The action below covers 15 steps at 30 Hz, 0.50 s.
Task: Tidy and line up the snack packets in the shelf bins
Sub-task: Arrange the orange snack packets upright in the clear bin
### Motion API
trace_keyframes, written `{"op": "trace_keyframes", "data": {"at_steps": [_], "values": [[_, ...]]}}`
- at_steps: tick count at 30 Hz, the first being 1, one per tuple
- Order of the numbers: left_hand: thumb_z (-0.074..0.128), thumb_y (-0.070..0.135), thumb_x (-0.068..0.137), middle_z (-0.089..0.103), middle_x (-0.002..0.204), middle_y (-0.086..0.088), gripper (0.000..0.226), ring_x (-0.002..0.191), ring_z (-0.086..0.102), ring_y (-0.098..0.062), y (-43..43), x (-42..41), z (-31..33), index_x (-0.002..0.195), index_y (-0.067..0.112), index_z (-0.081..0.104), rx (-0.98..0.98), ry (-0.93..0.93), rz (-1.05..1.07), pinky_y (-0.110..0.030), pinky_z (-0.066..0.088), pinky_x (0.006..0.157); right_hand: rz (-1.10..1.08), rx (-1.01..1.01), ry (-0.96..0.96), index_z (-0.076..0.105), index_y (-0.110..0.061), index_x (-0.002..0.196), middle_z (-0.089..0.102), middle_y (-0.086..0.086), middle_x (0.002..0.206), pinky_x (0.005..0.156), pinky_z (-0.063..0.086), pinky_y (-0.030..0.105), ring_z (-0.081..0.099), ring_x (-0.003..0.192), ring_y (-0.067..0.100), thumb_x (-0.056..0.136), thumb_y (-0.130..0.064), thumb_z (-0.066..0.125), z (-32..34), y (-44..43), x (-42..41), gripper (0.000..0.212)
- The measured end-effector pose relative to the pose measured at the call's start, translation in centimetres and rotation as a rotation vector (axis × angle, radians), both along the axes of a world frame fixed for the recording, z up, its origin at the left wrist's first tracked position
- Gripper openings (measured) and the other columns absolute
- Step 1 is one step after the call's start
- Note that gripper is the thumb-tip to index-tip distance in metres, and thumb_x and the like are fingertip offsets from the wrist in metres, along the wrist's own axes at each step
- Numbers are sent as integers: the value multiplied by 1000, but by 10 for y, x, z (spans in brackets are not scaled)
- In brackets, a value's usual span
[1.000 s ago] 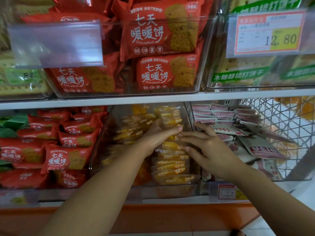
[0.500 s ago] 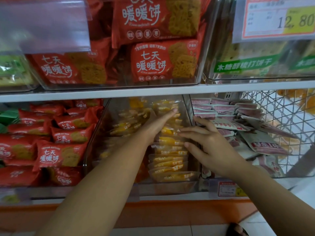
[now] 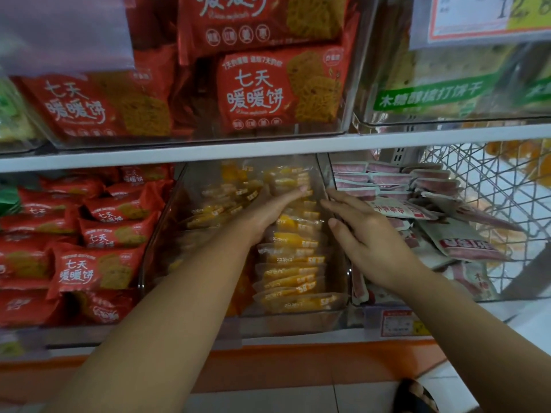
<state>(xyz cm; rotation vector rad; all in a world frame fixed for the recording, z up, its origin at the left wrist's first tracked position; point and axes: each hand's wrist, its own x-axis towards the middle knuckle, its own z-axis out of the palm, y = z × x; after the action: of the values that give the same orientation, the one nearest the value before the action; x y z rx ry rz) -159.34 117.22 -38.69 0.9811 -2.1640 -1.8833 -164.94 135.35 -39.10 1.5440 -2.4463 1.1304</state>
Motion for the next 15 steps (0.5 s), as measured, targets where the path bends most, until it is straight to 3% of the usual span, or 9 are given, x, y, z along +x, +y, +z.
{"op": "trace_keyframes", "data": {"at_steps": [2, 5, 8, 11, 15], "values": [[72, 70, 59, 48, 139, 0, 106, 118, 51, -24, -1, 0, 1, 146, 31, 27, -10, -9, -28, -35, 48, 86, 2, 3, 2, 50, -16, 135, 37, -7, 147, 107, 22, 20, 30, 131, 3, 92, -34, 36, 0, 0, 1, 48], [70, 72, 58, 59, 125, 1, 89, 113, 57, -23, -2, 3, 2, 133, 31, 48, -10, -14, -58, -44, 47, 93, 13, 14, -6, 50, -18, 135, 35, -8, 148, 107, 22, 19, 29, 133, 4, 91, -35, 34, 1, 0, 2, 49], [64, 71, 69, 49, 142, -4, 90, 125, 50, -28, 6, 4, 7, 143, 27, 36, -78, -38, 8, -46, 41, 103, 17, 47, -20, 50, -19, 135, 35, -7, 148, 106, 21, 18, 30, 135, 6, 97, -28, 42, 6, 3, 2, 40], [49, 59, 89, 26, 155, 3, 77, 140, 29, -24, 17, 15, 28, 151, 26, 18, -356, -24, 36, -37, 29, 110, -3, 64, 21, 52, -17, 133, 39, -1, 146, 106, 20, 15, 34, 135, 13, 95, -22, 50, 16, 4, 4, 39], [46, 31, 99, 46, 140, 10, 42, 127, 43, -5, 12, 61, 61, 140, 24, 43, -459, 169, -122, -11, 33, 98, 29, 47, 102, 55, -18, 131, 47, -3, 140, 104, 25, 15, 40, 131, 13, 94, -22, 52, 34, -2, 16, 37]]}}
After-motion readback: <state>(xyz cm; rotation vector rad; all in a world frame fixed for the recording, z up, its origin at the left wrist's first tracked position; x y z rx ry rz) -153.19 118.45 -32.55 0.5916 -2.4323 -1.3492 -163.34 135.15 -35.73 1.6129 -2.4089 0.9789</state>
